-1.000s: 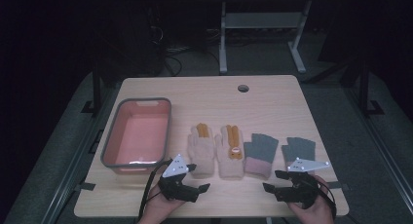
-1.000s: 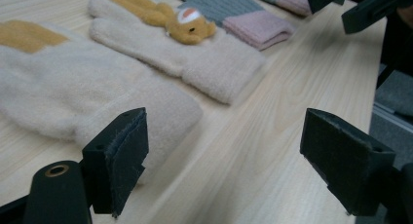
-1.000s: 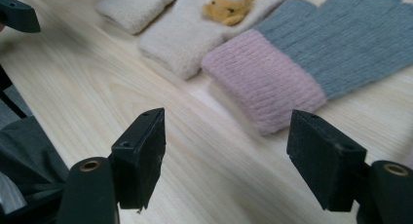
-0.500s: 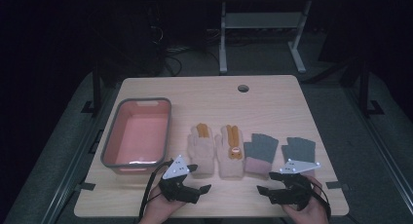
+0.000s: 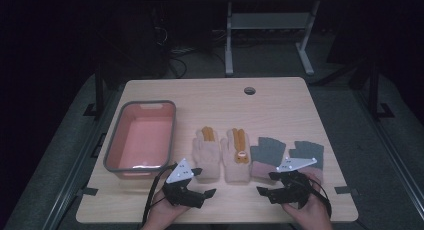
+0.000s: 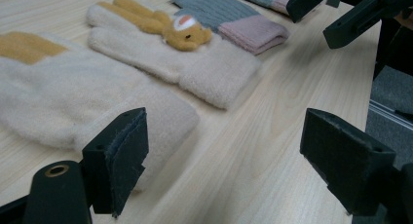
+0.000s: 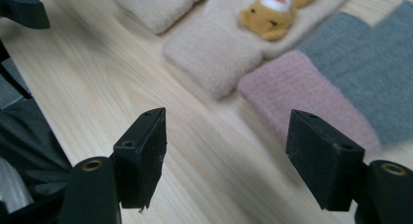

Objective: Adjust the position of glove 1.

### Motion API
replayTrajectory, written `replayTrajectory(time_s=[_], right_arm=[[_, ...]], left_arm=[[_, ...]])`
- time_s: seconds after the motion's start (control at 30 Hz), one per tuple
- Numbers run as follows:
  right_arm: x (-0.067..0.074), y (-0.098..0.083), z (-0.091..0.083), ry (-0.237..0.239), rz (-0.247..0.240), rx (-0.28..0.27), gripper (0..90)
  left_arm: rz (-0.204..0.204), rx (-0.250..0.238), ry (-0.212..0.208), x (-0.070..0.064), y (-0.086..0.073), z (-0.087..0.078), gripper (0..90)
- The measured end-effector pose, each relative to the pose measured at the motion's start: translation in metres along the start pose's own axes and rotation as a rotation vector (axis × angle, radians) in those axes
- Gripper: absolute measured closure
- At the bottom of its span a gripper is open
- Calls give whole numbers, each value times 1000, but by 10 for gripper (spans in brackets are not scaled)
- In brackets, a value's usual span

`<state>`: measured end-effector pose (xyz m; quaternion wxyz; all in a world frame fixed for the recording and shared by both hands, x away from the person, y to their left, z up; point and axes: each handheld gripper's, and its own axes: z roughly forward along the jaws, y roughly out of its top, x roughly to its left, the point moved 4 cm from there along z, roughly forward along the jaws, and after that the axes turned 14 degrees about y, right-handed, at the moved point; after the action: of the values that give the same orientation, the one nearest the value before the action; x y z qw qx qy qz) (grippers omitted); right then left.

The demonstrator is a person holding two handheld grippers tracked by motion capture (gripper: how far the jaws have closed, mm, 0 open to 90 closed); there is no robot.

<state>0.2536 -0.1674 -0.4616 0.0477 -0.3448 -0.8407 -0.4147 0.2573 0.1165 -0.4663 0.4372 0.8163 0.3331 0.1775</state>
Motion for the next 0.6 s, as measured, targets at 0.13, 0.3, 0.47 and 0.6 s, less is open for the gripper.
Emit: replayTrajectory(time_s=[0.13,0.3,0.47,0.6], right_arm=[[-2,11,4,4,-20,28,315],[-2,19,6,19,-17,45,314],[-3,30,8,32,-32,72,314],[-3,36,8,32,-43,87,314]], left_arm=[[-2,-2,5,1,0,0,179],[-6,-5,3,1,1,0,179],[-5,-7,6,2,1,-1,179],[-10,-12,8,3,1,-2,179]])
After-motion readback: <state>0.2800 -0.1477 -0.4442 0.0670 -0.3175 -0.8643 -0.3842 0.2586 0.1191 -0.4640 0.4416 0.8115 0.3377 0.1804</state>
